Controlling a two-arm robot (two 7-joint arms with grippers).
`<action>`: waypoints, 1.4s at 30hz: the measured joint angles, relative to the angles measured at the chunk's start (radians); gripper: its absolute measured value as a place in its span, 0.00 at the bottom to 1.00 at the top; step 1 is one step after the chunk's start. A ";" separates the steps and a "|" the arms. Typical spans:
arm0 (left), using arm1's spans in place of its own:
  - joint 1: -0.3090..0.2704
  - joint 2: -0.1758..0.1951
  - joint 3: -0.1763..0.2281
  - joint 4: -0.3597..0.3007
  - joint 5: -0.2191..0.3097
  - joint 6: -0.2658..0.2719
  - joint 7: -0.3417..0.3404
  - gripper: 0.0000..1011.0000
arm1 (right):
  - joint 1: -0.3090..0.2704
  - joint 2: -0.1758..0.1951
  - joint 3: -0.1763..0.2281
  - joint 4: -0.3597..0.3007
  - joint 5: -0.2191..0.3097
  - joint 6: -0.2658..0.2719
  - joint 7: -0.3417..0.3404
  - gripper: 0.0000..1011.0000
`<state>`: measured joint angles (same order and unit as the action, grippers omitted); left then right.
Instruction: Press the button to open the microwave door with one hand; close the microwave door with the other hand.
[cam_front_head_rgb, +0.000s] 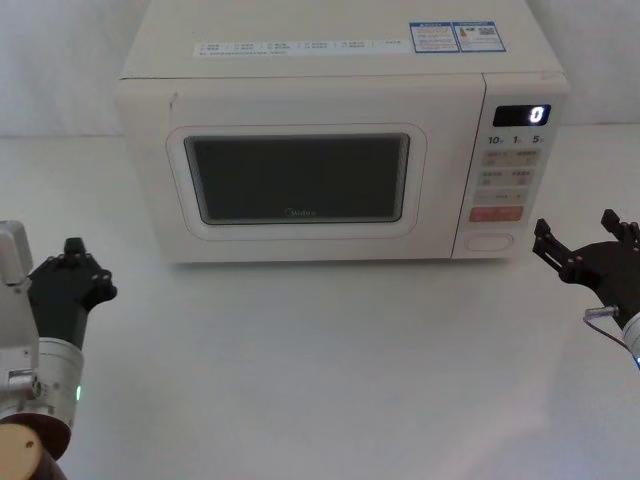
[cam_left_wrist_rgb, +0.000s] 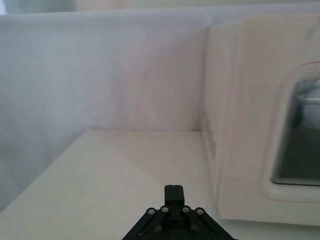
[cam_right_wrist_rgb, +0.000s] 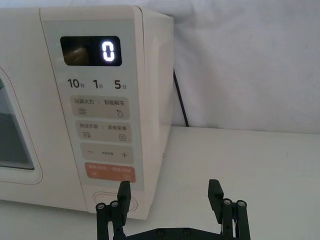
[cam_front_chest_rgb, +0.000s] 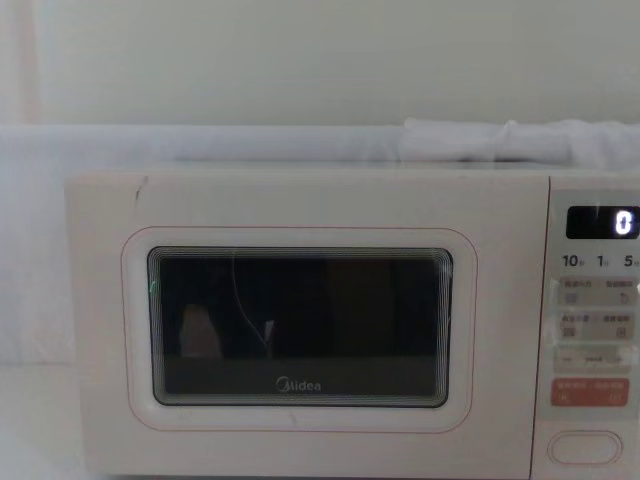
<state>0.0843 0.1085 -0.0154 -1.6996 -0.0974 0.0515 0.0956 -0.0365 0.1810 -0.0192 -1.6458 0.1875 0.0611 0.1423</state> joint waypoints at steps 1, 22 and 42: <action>0.000 0.000 0.000 0.000 0.000 0.000 0.000 0.00 | 0.000 0.000 0.000 0.000 0.000 0.000 0.000 0.99; -0.007 -0.013 -0.032 0.003 0.004 0.036 -0.118 0.00 | 0.000 0.000 0.000 0.000 0.000 0.000 0.000 0.99; -0.005 -0.012 -0.030 0.002 0.008 0.031 -0.143 0.06 | 0.000 0.000 0.000 0.000 0.000 0.000 0.000 0.99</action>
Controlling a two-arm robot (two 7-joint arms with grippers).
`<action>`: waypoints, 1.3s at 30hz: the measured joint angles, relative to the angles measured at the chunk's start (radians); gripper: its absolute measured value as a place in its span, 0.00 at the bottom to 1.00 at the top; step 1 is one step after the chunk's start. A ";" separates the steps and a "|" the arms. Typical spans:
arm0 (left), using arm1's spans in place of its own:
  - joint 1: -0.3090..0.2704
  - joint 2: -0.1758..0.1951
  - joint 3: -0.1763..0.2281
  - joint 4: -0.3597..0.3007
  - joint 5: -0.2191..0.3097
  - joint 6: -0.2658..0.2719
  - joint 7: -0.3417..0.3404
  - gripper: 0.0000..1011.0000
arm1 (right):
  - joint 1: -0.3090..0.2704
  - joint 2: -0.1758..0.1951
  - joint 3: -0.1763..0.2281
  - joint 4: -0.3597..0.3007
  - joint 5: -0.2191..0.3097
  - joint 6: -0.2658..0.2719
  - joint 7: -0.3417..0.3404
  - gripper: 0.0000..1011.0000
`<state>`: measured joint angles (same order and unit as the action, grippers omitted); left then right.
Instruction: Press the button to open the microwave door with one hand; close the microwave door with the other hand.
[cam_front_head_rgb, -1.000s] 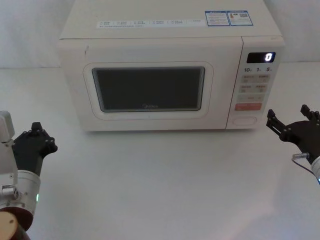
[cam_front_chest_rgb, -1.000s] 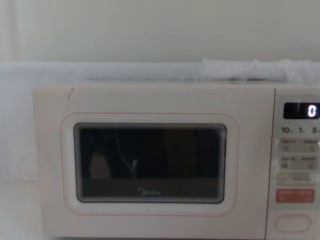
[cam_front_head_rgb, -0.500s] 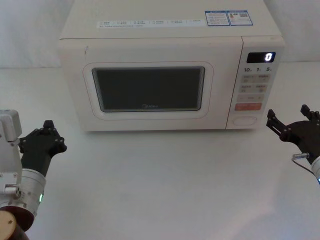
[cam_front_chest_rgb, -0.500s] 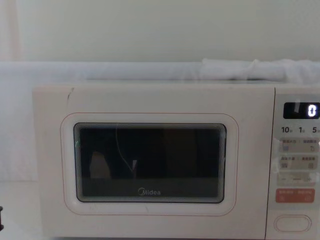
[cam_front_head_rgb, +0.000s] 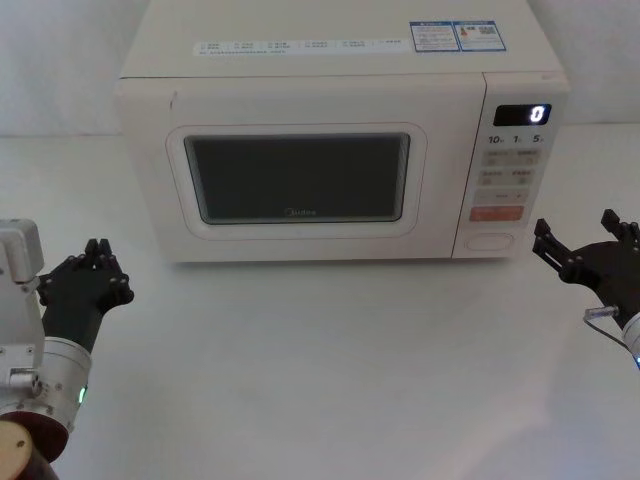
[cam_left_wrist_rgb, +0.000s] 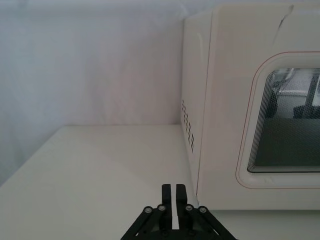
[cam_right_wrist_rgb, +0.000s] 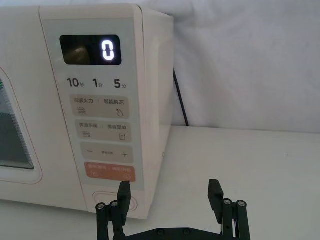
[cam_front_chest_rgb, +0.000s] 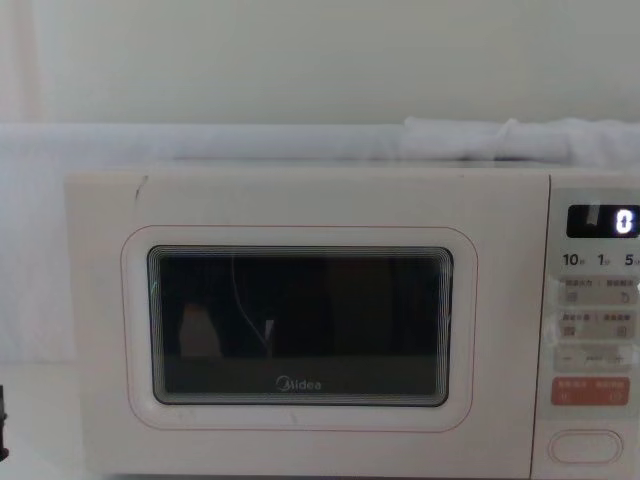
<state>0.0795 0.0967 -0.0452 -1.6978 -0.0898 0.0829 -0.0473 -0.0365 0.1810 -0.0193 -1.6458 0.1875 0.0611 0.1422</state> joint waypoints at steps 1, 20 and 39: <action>0.000 0.000 0.000 0.000 0.000 0.000 0.000 0.08 | 0.000 0.000 0.000 0.000 0.000 0.000 0.000 0.99; 0.000 0.000 0.000 0.000 -0.001 0.000 0.003 0.70 | 0.000 0.000 0.000 0.000 0.000 0.000 0.000 0.99; 0.000 0.000 0.000 0.000 -0.001 0.000 0.004 0.99 | 0.000 0.000 0.000 0.000 0.000 0.000 0.000 0.99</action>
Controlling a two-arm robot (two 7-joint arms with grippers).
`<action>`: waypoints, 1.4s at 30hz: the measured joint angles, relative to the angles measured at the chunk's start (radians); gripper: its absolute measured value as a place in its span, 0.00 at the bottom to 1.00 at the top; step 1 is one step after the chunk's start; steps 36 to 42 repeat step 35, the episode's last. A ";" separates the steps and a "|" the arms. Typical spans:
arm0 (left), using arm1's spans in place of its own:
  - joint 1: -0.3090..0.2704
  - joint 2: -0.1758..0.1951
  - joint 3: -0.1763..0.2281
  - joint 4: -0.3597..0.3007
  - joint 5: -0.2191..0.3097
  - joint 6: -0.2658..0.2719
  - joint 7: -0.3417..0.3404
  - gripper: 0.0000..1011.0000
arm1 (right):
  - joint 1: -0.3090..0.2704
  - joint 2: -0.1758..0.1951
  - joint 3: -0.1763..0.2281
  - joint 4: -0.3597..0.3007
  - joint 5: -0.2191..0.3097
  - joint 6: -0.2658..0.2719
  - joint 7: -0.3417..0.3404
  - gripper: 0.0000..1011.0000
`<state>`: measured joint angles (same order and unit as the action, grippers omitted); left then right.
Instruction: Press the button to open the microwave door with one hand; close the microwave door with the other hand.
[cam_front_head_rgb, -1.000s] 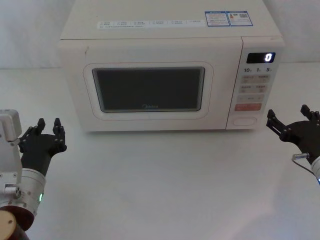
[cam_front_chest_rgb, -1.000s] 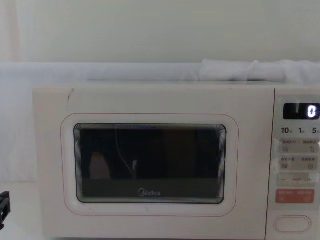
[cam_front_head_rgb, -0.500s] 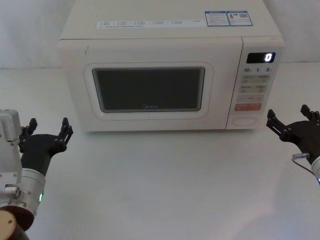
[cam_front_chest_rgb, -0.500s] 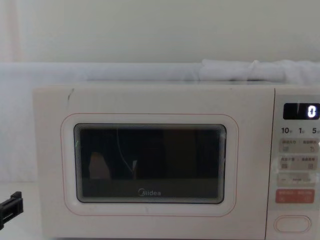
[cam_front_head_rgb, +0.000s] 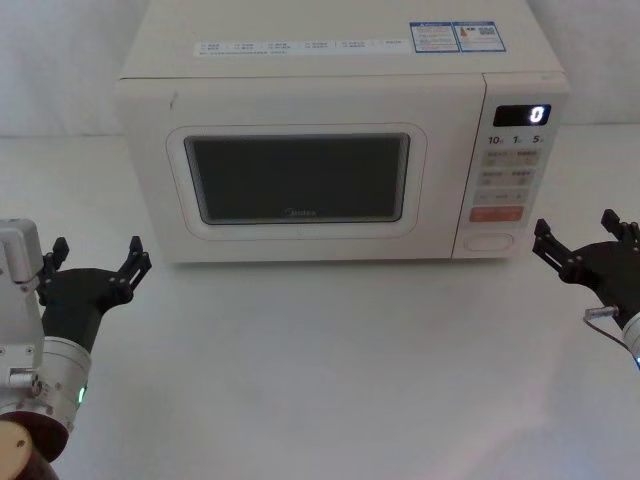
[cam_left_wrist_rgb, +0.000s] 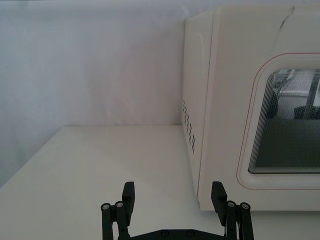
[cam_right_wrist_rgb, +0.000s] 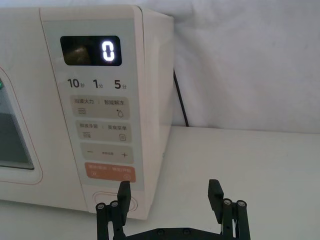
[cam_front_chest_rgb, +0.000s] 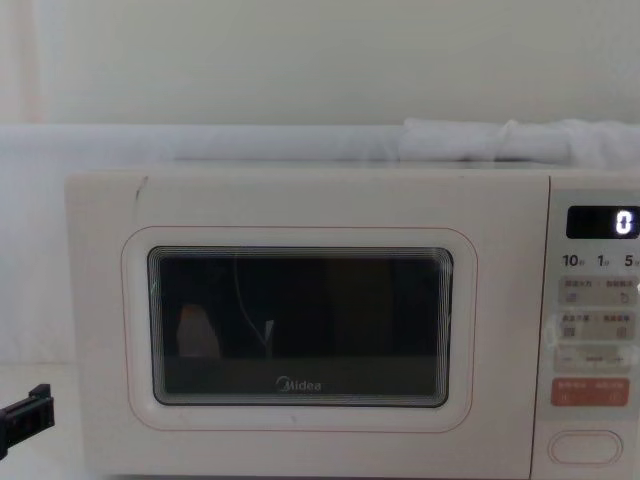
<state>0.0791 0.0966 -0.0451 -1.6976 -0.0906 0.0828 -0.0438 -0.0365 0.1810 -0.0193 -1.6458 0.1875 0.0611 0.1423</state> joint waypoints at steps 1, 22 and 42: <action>0.000 0.000 0.000 0.000 0.000 0.000 0.000 0.99 | 0.000 0.000 0.000 0.000 0.000 0.000 0.000 0.99; 0.000 0.000 0.000 0.000 0.000 0.000 0.000 0.99 | 0.000 0.000 0.000 0.000 0.000 0.000 0.000 0.99; 0.000 0.000 0.000 0.000 0.000 0.000 0.000 0.99 | 0.000 0.000 0.000 0.000 0.000 0.000 0.000 0.99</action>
